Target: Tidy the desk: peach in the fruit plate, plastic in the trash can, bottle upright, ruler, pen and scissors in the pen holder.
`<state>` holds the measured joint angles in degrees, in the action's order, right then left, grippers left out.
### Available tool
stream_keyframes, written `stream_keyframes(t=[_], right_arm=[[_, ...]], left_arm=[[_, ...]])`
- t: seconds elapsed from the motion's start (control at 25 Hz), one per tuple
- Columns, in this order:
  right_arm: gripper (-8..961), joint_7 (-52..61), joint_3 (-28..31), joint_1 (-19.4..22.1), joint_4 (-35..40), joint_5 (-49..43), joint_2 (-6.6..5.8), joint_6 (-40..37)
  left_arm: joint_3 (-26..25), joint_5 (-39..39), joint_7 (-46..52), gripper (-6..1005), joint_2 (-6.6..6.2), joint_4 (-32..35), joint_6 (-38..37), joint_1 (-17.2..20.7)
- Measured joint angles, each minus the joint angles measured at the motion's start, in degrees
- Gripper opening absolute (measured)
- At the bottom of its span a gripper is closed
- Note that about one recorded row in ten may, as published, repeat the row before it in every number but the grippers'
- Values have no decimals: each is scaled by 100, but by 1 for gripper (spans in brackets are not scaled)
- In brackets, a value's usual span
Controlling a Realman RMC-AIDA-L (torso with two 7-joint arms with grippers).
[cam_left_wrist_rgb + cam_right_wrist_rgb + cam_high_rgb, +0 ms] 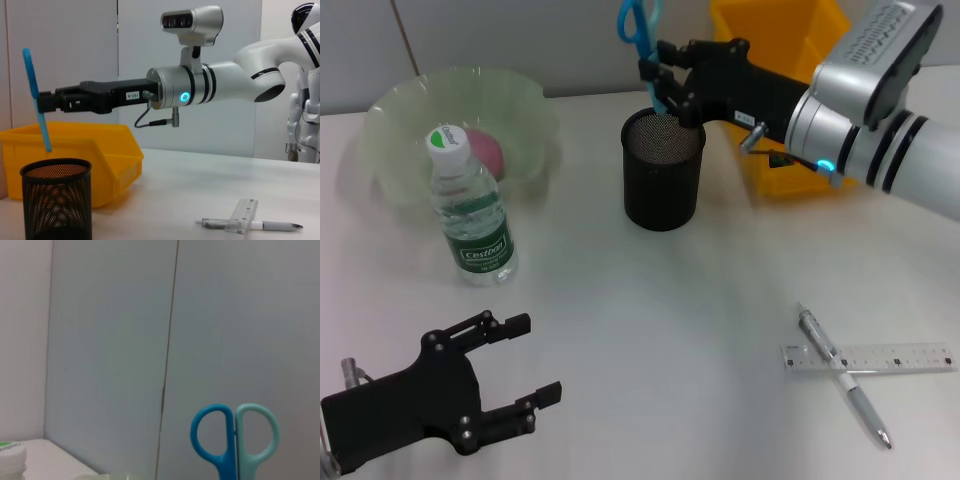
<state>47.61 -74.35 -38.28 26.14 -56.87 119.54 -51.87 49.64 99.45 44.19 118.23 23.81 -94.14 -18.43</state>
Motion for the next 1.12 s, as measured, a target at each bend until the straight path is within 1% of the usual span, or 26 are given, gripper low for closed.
stream_keyframes(t=[0.2, 0.68, 0.84, 0.92, 0.96, 1.0, 1.04, 1.08, 1.12], right_arm=[[208, 17, 0, -19, -186, 21, 21, 3], [271, 4, -9, 45, -350, 28, 26, -24], [458, 154, -7, 130, -258, 27, 25, -79], [549, 464, -22, 242, -69, 10, 8, -233], [593, 725, -52, 365, 130, -15, -9, -339], [637, 1335, -95, 648, 613, -161, -45, -513], [681, 1335, -95, 648, 613, -161, -45, -513], [725, 2085, -75, 945, 1319, -611, -64, -607], [730, 2085, -75, 945, 1319, -611, -64, -607]], left_arm=[[-7, -11, -34, 785, -2, 0, -16, 8], [-1, -14, -26, 785, -1, 7, -17, 6], [-2, -13, -22, 785, -1, 9, -19, 6], [-10, -11, -18, 785, -1, 10, -23, 6], [-18, -5, -16, 785, -1, 10, -24, 6], [-25, 0, -8, 785, -2, 10, -25, 7], [-25, 0, -8, 785, -2, 10, -25, 7], [-25, 1, -5, 785, -3, 10, -25, 11], [-25, 2, -3, 785, -4, 10, -25, 13]])
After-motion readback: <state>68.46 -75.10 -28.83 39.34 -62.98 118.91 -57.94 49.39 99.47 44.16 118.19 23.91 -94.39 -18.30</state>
